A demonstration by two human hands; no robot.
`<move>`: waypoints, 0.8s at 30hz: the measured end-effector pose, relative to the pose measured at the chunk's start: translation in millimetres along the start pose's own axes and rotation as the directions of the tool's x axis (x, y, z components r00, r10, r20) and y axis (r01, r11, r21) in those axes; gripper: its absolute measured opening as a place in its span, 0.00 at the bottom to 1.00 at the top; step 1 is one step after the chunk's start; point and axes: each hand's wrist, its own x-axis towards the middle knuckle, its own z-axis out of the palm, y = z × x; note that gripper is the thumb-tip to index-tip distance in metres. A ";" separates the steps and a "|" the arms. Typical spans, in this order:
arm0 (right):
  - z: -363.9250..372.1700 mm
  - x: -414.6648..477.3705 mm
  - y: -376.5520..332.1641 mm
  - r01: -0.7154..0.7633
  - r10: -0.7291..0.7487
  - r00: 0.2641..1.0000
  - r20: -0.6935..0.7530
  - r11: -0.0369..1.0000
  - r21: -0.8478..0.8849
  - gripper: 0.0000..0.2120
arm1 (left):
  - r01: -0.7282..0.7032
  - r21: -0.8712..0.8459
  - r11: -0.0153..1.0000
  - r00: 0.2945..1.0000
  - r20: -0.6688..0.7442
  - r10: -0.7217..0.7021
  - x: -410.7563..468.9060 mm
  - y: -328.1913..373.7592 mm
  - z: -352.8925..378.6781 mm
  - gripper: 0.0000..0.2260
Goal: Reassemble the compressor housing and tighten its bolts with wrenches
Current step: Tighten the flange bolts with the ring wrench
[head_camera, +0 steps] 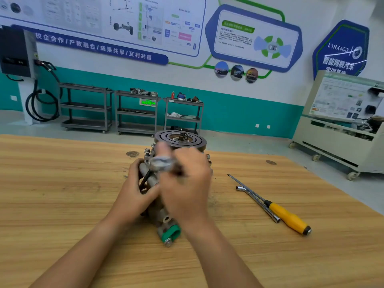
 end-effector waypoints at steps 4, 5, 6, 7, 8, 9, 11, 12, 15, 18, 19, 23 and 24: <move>-51.6 39.9 -12.6 -0.175 0.425 0.891 -0.160 0.646 0.743 0.21 | 0.026 0.050 0.998 0.999 0.018 -0.027 -1.9 0.8 -1.1 0.32; -63.7 48.5 -10.7 -0.128 0.453 0.872 -0.185 0.575 0.808 0.23 | 0.031 0.052 0.998 0.999 0.011 -0.032 -2.3 1.6 0.2 0.31; -73.7 56.8 -7.8 -0.096 0.480 0.857 -0.187 0.505 0.858 0.25 | 0.022 0.056 0.998 1.000 0.005 -0.022 -2.7 2.7 1.2 0.29; -81.3 64.2 -1.8 -0.091 0.519 0.837 -0.175 0.447 0.890 0.26 | 0.013 0.068 0.998 1.000 0.008 -0.014 -3.0 1.0 0.8 0.28; -86.3 70.1 6.7 -0.112 0.572 0.805 -0.157 0.406 0.907 0.27 | 0.009 0.074 0.997 1.000 0.010 -0.010 -2.6 0.5 0.4 0.28; -89.1 74.6 16.6 -0.149 0.630 0.765 -0.134 0.375 0.915 0.26 | 0.015 0.076 0.997 1.000 0.010 -0.016 -2.4 -0.4 -0.4 0.28; -89.4 80.1 38.2 -0.246 0.741 0.667 -0.082 0.322 0.914 0.24 | 0.023 0.073 0.997 1.000 0.018 -0.024 -2.0 -0.6 -1.1 0.28; -87.5 81.1 48.5 -0.288 0.782 0.620 -0.061 0.299 0.910 0.24 | 0.022 0.069 0.997 1.000 0.019 -0.023 -2.1 -1.3 -0.8 0.28; -79.6 80.4 73.3 -0.350 0.853 0.522 -0.004 0.218 0.911 0.23 | 0.011 0.066 0.998 1.000 0.020 -0.013 -1.7 1.1 0.1 0.28; -73.4 81.4 88.5 -0.365 0.880 0.472 0.057 0.136 0.921 0.23 | 0.020 0.062 0.998 0.999 0.024 -0.022 -1.3 2.2 0.0 0.30; -71.9 81.6 92.0 -0.361 0.884 0.460 0.081 0.103 0.927 0.23 | 0.019 0.066 0.998 1.000 0.023 -0.021 -1.4 3.2 -0.1 0.30; -69.3 79.6 105.4 -0.386 0.889 0.424 0.173 0.005 0.922 0.23 | 0.016 0.076 0.997 1.000 0.020 -0.017 -1.9 6.6 0.7 0.30; -68.8 79.6 108.7 -0.404 0.891 0.409 0.196 -0.016 0.915 0.23 | 0.012 0.077 0.997 1.000 0.020 -0.014 -1.9 6.6 0.7 0.30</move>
